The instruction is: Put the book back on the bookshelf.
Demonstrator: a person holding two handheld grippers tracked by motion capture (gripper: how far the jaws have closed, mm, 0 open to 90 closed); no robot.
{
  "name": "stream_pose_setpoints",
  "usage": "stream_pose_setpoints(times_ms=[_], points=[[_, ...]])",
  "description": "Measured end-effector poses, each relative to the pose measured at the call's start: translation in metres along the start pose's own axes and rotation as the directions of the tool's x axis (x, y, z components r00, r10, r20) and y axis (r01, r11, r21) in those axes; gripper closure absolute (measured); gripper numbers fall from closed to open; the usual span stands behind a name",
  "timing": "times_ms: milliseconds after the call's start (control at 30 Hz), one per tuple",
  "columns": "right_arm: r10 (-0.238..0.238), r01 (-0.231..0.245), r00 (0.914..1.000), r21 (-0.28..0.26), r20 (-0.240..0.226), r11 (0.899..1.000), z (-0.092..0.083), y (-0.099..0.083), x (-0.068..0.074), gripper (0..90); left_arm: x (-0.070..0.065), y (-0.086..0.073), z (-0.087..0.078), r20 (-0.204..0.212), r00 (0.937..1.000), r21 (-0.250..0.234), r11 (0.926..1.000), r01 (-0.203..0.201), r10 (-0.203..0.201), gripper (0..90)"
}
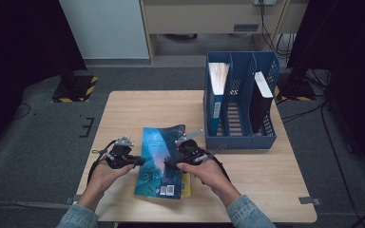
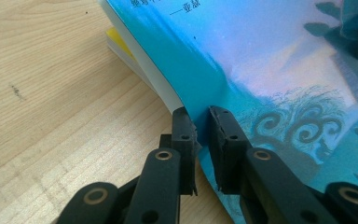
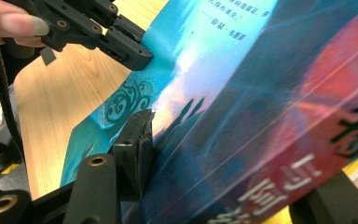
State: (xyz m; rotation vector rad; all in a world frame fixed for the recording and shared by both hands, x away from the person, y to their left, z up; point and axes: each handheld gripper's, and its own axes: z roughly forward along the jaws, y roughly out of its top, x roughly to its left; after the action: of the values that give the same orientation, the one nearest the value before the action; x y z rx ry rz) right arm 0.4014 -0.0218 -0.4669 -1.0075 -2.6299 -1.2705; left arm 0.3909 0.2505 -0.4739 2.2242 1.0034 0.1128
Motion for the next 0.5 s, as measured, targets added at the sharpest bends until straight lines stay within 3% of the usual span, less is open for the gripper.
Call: stream_pose_setpoints(times_ms=[500], points=[[-0.035,0.036,0.9987,-0.025,0.037,0.999,-0.012,0.028,0.001,55.5,0.0,0.018,-0.025,-0.044,0.9986,-0.031,0.9991,-0.03,0.028,81.6]])
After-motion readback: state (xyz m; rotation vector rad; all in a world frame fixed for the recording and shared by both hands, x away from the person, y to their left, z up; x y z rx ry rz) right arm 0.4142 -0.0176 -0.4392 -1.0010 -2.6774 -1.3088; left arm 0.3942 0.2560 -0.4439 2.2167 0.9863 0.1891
